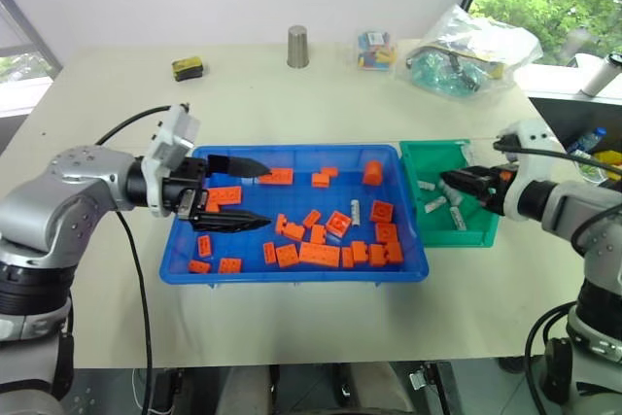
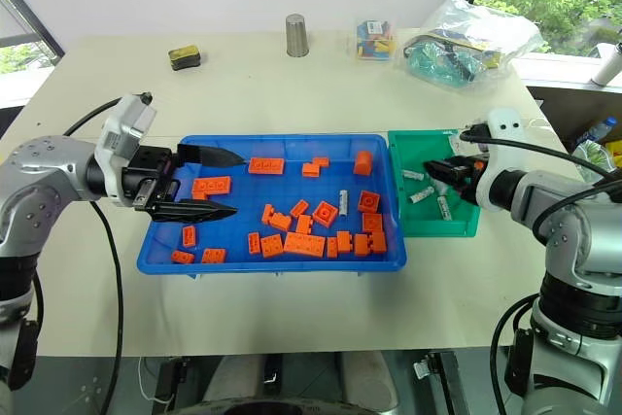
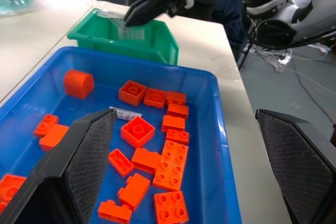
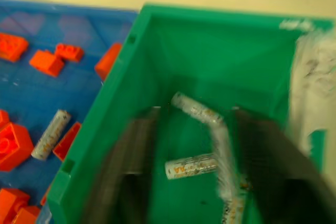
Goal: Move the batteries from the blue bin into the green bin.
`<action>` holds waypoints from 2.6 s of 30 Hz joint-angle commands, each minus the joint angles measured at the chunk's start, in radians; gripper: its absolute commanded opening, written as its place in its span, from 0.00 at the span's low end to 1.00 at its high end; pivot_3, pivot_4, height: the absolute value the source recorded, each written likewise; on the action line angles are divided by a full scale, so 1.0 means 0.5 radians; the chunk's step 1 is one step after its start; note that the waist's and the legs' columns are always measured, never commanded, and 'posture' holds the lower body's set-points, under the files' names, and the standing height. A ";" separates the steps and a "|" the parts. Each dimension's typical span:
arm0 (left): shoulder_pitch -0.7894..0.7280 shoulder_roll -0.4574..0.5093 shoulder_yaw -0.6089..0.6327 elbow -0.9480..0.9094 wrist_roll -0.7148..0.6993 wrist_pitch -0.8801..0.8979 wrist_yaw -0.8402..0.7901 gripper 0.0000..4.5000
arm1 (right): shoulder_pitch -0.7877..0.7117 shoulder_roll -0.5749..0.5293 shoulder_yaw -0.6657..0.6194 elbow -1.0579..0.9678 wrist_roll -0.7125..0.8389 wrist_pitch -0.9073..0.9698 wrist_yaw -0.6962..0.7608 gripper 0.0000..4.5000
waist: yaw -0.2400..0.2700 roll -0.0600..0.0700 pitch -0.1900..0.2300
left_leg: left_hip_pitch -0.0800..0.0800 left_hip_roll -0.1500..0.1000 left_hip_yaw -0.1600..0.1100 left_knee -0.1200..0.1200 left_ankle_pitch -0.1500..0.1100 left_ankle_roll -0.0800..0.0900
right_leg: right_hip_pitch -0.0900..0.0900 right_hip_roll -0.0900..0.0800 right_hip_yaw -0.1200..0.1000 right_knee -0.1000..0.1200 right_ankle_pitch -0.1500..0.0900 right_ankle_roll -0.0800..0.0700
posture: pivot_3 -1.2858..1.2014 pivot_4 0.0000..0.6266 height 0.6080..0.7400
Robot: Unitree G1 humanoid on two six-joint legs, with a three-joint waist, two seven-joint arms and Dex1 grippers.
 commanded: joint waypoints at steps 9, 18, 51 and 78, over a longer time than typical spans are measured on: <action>-0.088 -0.004 0.017 -0.004 0.014 -0.005 0.002 1.00 | -0.449 -0.354 0.771 -0.003 0.097 -0.608 0.534 0.86 | 0.000 0.001 0.001 | 0.000 0.001 0.001 -0.001 0.000 0.000 | 0.000 0.000 -0.001 -0.002 0.000 0.001 | 0.52 0.24 1.00; -0.092 -0.036 0.016 -0.047 0.000 0.011 0.053 1.00 | -0.625 -0.495 1.493 0.698 -0.424 -1.566 1.150 0.99 | 0.004 -0.001 0.002 | -0.004 0.000 0.002 0.010 -0.001 0.001 | 0.000 -0.002 -0.003 -0.002 0.001 0.002 | 0.52 0.24 1.00; 0.005 -0.060 0.086 -0.141 -0.019 -0.017 0.236 1.00 | -0.796 -0.247 1.572 0.747 -0.894 -1.739 1.457 0.99 | 0.013 -0.002 0.001 | 0.009 0.001 -0.002 0.019 -0.001 0.002 | 0.016 -0.003 -0.004 0.002 0.001 0.002 | 0.52 0.24 1.00; -0.073 -0.042 0.086 -0.105 -0.032 0.008 0.229 1.00 | -0.815 -0.083 1.831 1.000 -1.117 -1.817 1.472 0.99 | 0.009 -0.001 0.001 | 0.008 0.001 -0.004 0.019 -0.001 0.002 | 0.016 -0.002 -0.006 0.002 0.001 0.002 | 0.52 0.24 1.00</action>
